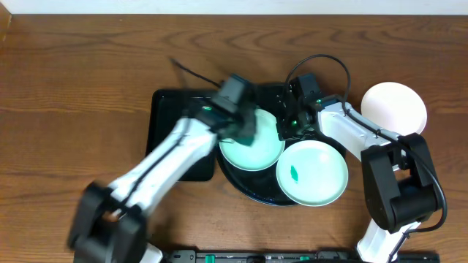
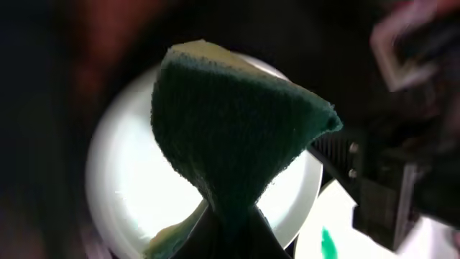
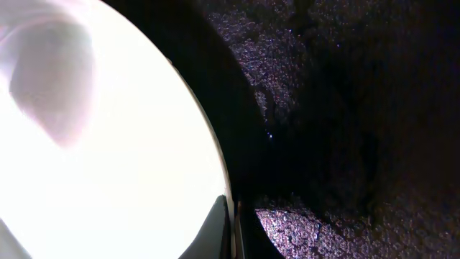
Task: Clean dirty plates on tray and stack at the side
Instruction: 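Carry the sponge back and lower it into the black tray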
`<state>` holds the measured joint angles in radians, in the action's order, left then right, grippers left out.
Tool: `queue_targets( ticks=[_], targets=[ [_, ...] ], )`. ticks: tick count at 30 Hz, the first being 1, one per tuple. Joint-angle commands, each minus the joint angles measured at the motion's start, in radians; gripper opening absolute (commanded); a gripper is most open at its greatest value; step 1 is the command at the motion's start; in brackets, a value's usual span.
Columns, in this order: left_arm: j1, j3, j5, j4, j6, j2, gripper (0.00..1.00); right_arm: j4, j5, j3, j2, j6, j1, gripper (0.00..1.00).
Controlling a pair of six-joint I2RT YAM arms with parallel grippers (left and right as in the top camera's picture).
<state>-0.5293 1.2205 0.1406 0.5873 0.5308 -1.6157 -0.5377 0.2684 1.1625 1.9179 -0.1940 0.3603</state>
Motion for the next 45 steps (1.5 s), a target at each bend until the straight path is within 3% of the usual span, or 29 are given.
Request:
queue_targets(
  ticks=[1,7,14,28,45],
  targets=[
    [0.095,0.034,-0.074,0.060,-0.085,0.079,0.08,0.000,0.029,0.010,0.006,0.000,0.008,0.01],
    [0.297,0.028,-0.082,0.227,-0.240,0.093,0.08,0.001,0.029,0.010,0.006,0.000,0.008,0.01],
    [0.454,-0.037,-0.082,0.273,-0.277,0.039,0.08,0.003,0.028,0.010,0.006,0.000,0.008,0.01],
    [0.463,-0.133,-0.082,0.185,-0.317,-0.070,0.08,0.004,0.028,0.010,0.006,0.000,0.008,0.01],
    [0.461,-0.164,-0.043,0.143,-0.317,-0.079,0.08,0.004,0.028,0.010,0.006,0.000,0.008,0.01]
  ],
)
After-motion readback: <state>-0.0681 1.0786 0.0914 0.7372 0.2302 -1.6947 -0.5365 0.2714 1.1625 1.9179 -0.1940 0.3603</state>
